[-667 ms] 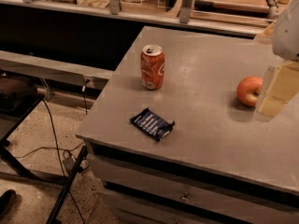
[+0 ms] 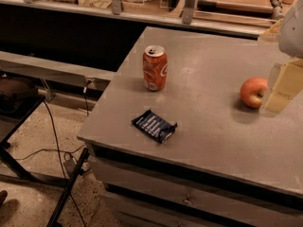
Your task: Pick apple
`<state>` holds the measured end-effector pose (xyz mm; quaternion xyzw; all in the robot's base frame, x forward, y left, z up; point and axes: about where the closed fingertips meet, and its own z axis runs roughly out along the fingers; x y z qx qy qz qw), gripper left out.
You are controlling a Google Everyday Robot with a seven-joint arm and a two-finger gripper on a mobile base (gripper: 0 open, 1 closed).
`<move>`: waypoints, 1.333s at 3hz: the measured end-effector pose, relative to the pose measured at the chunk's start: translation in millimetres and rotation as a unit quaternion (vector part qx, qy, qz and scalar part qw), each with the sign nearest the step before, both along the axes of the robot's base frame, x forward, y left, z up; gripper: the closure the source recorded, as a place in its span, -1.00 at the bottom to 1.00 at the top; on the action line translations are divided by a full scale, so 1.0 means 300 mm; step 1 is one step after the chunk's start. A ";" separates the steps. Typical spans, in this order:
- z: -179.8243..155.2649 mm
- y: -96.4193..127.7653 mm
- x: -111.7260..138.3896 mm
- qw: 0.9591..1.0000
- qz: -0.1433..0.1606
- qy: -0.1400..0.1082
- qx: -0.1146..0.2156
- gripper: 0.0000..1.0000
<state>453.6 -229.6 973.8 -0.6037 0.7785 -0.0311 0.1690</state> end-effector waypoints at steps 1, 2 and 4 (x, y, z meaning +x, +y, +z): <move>-0.058 -0.032 0.125 1.000 0.009 0.004 0.016 -1.00; -0.160 -0.054 0.270 0.999 0.011 0.019 0.029 -1.00; -0.293 -0.065 0.371 0.998 0.008 0.043 0.037 -1.00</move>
Offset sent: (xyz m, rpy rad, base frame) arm 0.1349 -0.0257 -0.0893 0.0915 0.0894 0.0239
